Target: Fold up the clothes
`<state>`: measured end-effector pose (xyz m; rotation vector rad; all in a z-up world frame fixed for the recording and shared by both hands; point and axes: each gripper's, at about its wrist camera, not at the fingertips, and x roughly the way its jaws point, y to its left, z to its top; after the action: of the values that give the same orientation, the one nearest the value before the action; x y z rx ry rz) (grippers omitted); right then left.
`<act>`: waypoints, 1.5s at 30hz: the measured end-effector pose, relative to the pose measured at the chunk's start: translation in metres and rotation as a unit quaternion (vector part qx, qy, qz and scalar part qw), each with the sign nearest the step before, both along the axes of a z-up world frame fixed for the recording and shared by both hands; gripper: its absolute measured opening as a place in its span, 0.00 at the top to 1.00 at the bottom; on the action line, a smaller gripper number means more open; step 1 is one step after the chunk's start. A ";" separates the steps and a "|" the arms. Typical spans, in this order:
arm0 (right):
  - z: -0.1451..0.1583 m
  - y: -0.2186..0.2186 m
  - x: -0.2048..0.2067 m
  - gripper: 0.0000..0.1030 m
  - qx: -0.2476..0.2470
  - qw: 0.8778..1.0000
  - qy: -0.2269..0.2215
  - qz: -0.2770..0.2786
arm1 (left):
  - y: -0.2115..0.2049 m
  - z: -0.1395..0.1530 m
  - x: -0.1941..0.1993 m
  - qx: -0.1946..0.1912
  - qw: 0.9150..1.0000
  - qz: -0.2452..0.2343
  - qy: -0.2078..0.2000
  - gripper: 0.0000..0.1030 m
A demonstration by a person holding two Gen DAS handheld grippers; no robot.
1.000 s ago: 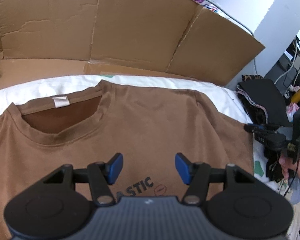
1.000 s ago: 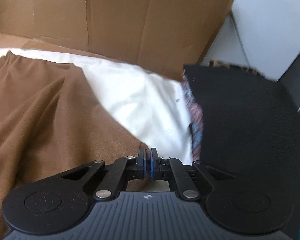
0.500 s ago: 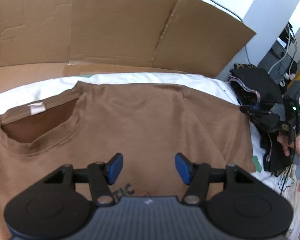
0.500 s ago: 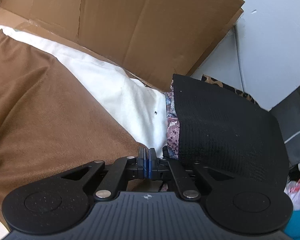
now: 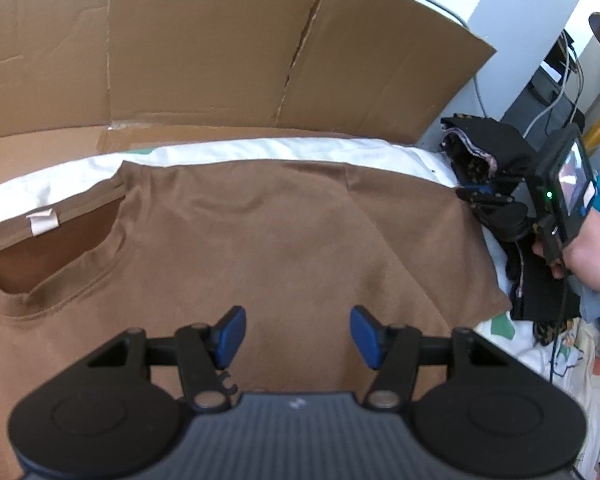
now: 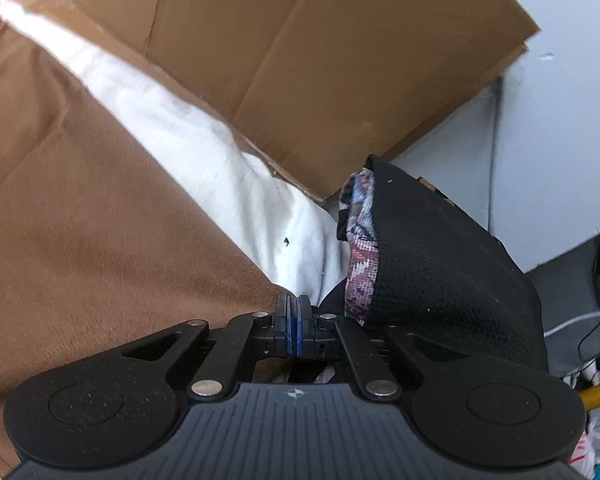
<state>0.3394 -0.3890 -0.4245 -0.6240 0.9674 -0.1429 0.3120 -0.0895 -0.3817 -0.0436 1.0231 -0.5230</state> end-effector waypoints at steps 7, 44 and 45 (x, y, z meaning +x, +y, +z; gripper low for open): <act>0.010 0.007 -0.012 0.86 0.006 1.000 -0.013 0.022 | 0.002 0.003 -0.001 -0.006 1.000 0.000 -0.002 0.41; 0.014 0.030 -0.140 0.94 0.214 0.971 0.001 -0.103 | -0.049 0.002 -0.034 -0.030 0.996 -0.081 0.009 0.46; 0.015 0.031 -0.141 0.94 0.206 0.974 0.002 -0.099 | -0.055 0.003 -0.037 -0.031 0.995 -0.091 0.008 0.46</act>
<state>0.1986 -0.3577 -0.4093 -0.1462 1.0256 -0.1133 0.2747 -0.1444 -0.3786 -0.0106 1.0318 -0.7209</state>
